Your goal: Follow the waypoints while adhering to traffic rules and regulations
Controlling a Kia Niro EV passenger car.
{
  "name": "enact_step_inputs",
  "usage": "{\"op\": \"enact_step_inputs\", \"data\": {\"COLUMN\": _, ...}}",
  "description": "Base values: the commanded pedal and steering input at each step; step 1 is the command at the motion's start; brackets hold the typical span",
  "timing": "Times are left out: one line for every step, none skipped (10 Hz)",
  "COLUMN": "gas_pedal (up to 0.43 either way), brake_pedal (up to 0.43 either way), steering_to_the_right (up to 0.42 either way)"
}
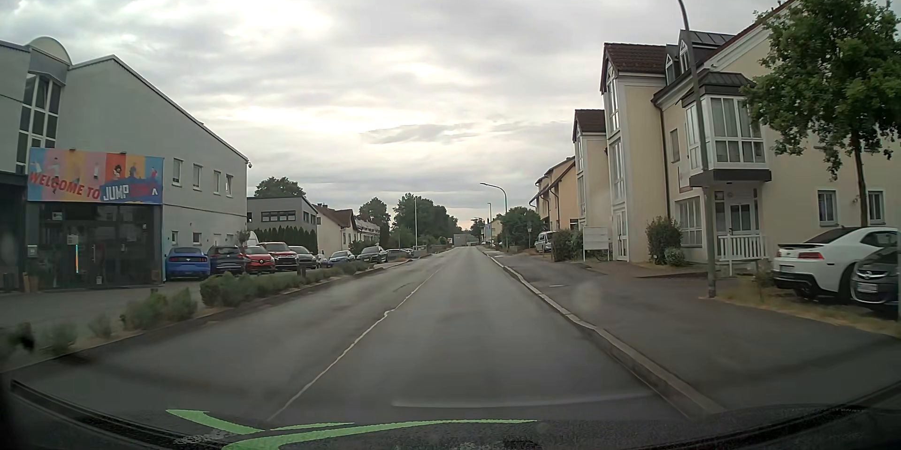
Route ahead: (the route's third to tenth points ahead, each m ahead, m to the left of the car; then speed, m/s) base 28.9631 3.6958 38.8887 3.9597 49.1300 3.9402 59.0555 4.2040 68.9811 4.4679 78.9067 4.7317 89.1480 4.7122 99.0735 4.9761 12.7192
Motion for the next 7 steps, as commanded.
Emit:
{"op": "enact_step_inputs", "data": {"gas_pedal": 0.15, "brake_pedal": 0.0, "steering_to_the_right": -0.002}}
{"op": "enact_step_inputs", "data": {"gas_pedal": 0.15, "brake_pedal": 0.0, "steering_to_the_right": -0.002}}
{"op": "enact_step_inputs", "data": {"gas_pedal": 0.15, "brake_pedal": 0.0, "steering_to_the_right": -0.002}}
{"op": "enact_step_inputs", "data": {"gas_pedal": 0.15, "brake_pedal": 0.0, "steering_to_the_right": -0.002}}
{"op": "enact_step_inputs", "data": {"gas_pedal": 0.15, "brake_pedal": 0.0, "steering_to_the_right": -0.002}}
{"op": "enact_step_inputs", "data": {"gas_pedal": 0.15, "brake_pedal": 0.0, "steering_to_the_right": -0.002}}
{"op": "enact_step_inputs", "data": {"gas_pedal": 0.15, "brake_pedal": 0.0, "steering_to_the_right": -0.002}}
